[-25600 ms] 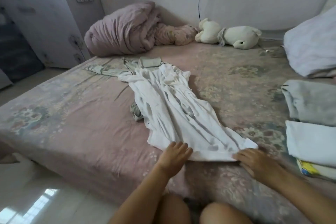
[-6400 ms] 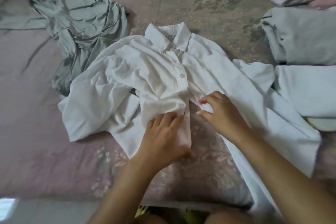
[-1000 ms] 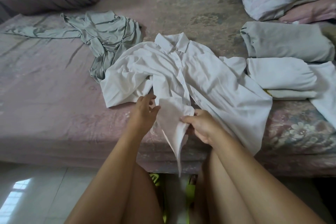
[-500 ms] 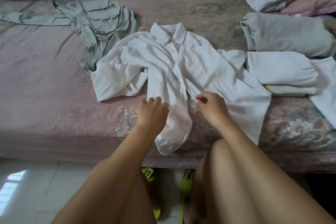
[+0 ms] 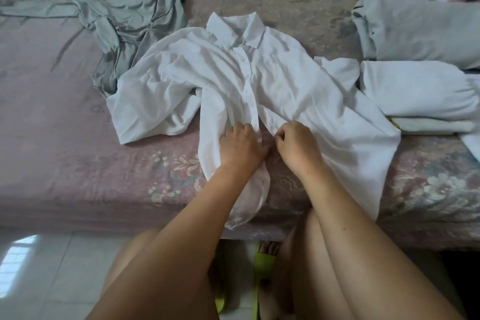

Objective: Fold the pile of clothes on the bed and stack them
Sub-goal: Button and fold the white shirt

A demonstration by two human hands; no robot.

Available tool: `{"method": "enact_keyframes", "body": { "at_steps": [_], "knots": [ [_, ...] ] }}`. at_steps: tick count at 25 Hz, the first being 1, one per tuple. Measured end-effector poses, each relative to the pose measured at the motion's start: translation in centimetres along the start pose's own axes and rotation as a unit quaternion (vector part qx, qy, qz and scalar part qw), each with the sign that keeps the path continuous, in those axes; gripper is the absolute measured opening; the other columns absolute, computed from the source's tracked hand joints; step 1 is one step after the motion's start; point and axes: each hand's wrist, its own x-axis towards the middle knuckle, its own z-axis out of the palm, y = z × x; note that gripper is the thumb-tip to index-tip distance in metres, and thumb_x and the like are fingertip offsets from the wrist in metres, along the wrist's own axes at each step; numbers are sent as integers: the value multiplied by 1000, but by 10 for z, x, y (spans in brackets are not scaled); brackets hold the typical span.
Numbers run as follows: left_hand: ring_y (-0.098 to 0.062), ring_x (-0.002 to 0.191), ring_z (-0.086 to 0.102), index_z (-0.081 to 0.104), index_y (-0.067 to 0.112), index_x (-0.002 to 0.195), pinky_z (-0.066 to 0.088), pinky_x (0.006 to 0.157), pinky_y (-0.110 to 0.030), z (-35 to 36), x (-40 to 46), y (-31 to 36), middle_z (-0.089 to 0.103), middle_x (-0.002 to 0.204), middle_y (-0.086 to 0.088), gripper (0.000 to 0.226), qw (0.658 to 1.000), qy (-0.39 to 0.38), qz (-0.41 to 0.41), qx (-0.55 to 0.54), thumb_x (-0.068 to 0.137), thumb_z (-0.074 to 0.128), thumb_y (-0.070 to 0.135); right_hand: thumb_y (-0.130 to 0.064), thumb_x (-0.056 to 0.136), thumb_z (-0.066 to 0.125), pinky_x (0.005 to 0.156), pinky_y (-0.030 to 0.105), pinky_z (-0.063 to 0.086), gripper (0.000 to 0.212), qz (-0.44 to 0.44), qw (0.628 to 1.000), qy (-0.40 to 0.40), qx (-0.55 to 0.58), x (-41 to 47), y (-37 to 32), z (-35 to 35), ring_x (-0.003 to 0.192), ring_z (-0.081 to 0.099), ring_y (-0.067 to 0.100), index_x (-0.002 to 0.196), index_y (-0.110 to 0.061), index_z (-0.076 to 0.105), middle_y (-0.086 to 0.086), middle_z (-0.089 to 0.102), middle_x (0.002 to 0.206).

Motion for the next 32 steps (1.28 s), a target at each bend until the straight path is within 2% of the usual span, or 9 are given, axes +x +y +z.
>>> {"method": "enact_keyframes", "body": {
  "at_steps": [4,8,13,16,18,20,23,28,32],
  "knots": [
    [-31,88,60,62,2,80,45,75,-36,-2,5,-7,61,92,-15,28,997,1,-2,-76,93,54,26,-14,95,46,71,32,42,25,13,1000,-16,16,2,2,-4,88,60,30,86,1,63,14,63,94],
    [-21,65,59,66,-6,71,45,59,-22,-12,0,-10,66,73,-21,28,950,-21,-103,-295,89,59,14,-15,89,58,52,25,34,38,105,961,-65,249,-6,-4,-12,51,35,17,56,-2,43,6,35,51],
    [-33,86,69,70,-1,84,57,84,-40,-18,-4,-6,70,89,-23,12,814,-103,-217,-529,89,64,8,-18,86,65,57,24,43,39,178,907,-92,370,-7,-7,-11,67,45,16,89,20,57,21,56,69],
    [-29,80,70,67,-8,92,59,77,-33,-24,-7,-3,70,90,-23,14,775,-121,-232,-575,90,62,5,-18,89,62,79,39,54,37,163,914,-69,364,-6,-8,-7,71,61,31,90,19,59,36,61,96],
    [-25,73,70,67,-7,86,59,74,-33,-26,-6,-2,71,83,-19,16,752,-126,-249,-597,91,58,6,-18,90,60,83,39,54,39,159,913,-58,371,-6,-8,-5,81,64,43,92,21,57,35,63,93],
    [-23,68,69,67,-4,83,59,74,-34,-27,-4,-2,70,76,-15,17,726,-135,-267,-619,92,57,6,-18,91,60,76,28,54,40,156,910,-57,379,-5,-8,-4,82,64,42,94,21,56,35,63,93],
    [-24,71,67,64,-6,86,59,75,-35,-26,-4,-3,68,79,-16,8,700,-157,-274,-641,89,60,0,-17,91,59,81,38,54,36,150,909,-63,385,-6,-10,-4,70,57,24,91,20,58,35,64,89],
    [-20,61,69,64,-3,80,60,65,-30,-22,-8,-2,69,71,-14,8,729,-146,-244,-623,88,63,0,-12,92,56,86,42,52,27,160,910,-70,375,-6,-12,-6,76,62,26,90,14,63,27,67,87],
    [-21,71,71,69,10,71,58,73,-32,-13,-7,-1,72,72,-8,12,868,-54,-165,-465,82,70,12,-19,90,57,61,38,45,39,153,924,-58,346,-6,-15,-6,57,43,21,58,3,49,20,48,55]
  ]
}}
